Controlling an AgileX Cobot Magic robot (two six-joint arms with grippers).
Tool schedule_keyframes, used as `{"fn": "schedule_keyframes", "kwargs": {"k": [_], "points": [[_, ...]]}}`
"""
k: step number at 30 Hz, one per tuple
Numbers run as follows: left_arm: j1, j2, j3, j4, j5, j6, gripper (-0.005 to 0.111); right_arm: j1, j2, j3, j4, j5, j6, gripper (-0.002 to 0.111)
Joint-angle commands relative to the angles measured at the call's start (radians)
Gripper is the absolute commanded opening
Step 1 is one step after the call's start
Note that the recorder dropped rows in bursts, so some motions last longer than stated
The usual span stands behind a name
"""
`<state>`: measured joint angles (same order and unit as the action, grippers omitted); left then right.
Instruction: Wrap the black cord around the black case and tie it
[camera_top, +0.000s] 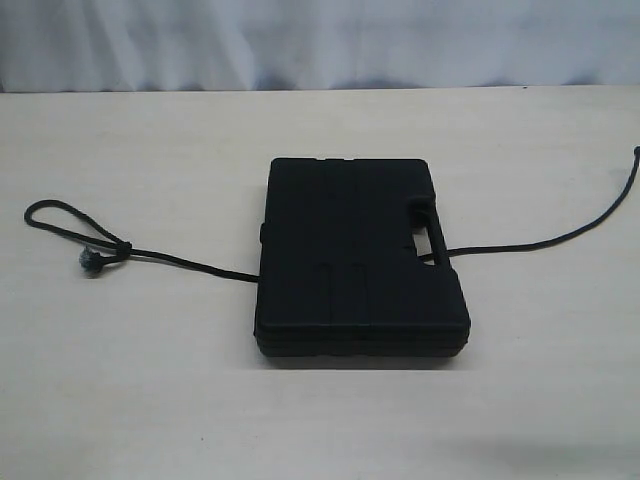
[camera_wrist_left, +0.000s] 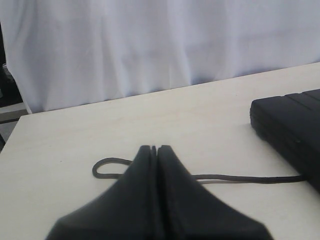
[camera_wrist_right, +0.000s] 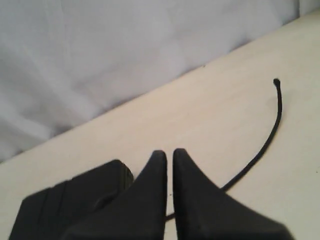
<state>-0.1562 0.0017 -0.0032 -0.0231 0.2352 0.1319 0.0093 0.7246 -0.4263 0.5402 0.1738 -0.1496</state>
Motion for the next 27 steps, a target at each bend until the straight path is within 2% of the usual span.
{"fn": "schedule_keyframes", "kwargs": {"k": [1,7,10,17,24,27], "points": [[-0.008,-0.002,0.003,-0.005,-0.009,-0.003,0.000,0.081,0.188,-0.079,0.101,0.019,-0.115,0.004],[-0.008,-0.002,0.003,-0.005,-0.009,-0.003,0.000,0.305,0.394,-0.200,0.120,-0.074,-0.210,0.004],[-0.008,-0.002,0.003,-0.005,-0.009,-0.003,0.000,0.346,0.496,-0.289,0.120,-0.062,-0.249,0.004],[-0.008,-0.002,0.003,-0.005,-0.009,-0.003,0.000,0.328,0.697,-0.442,0.033,0.045,-0.265,0.004],[-0.008,-0.002,0.003,-0.005,-0.012,-0.003,0.000,0.240,0.867,-0.611,-0.115,0.331,-0.203,0.004],[-0.008,-0.002,0.003,-0.023,-0.039,-0.003,0.000,0.236,0.928,-0.644,-0.176,0.370,-0.160,0.004]]}}
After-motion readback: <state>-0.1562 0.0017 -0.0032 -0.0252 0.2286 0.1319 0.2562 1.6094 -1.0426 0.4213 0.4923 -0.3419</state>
